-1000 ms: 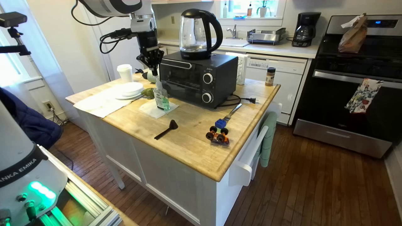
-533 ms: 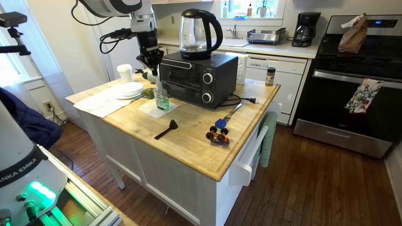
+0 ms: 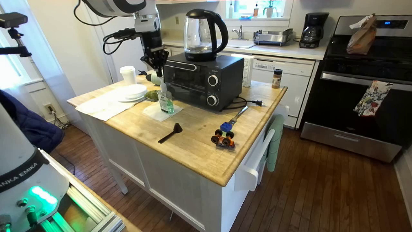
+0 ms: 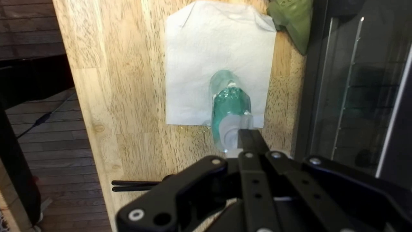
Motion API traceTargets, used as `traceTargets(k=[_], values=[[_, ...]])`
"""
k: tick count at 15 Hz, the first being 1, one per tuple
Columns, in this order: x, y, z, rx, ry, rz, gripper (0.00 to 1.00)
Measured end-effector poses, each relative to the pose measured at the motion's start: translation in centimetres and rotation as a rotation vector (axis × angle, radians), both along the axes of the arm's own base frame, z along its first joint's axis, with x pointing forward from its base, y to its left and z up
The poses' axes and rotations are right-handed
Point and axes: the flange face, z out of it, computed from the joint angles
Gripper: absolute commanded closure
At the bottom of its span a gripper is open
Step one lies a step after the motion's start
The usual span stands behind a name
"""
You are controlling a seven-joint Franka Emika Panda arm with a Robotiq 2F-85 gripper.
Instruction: Press down the soap bottle
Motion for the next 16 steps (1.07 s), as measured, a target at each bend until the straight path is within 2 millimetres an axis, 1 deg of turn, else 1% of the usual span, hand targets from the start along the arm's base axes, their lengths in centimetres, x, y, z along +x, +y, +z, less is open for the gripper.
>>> traceTargets(k=[4, 5, 6, 9, 10, 11, 13, 14, 16], values=[[0.2, -0.4, 0.4, 0.000, -0.008, -0.005, 1.00], [0.4, -0.6, 0.6, 0.000, -0.012, -0.007, 0.74], [0.5, -0.7, 0.8, 0.000, -0.017, -0.008, 0.73], [0.8, -0.9, 1.4, -0.001, -0.029, -0.010, 0.54], [0.9, -0.9, 1.7, -0.001, -0.031, -0.010, 0.46], [1.0, -0.9, 2.1, -0.002, -0.030, 0.008, 0.40], [1.3, -1.0, 3.1, -0.007, -0.039, 0.092, 0.26], [1.4, -1.0, 3.7, -0.009, -0.042, 0.149, 0.18], [1.4, -1.4, 4.8, -0.012, -0.050, 0.272, 0.05]])
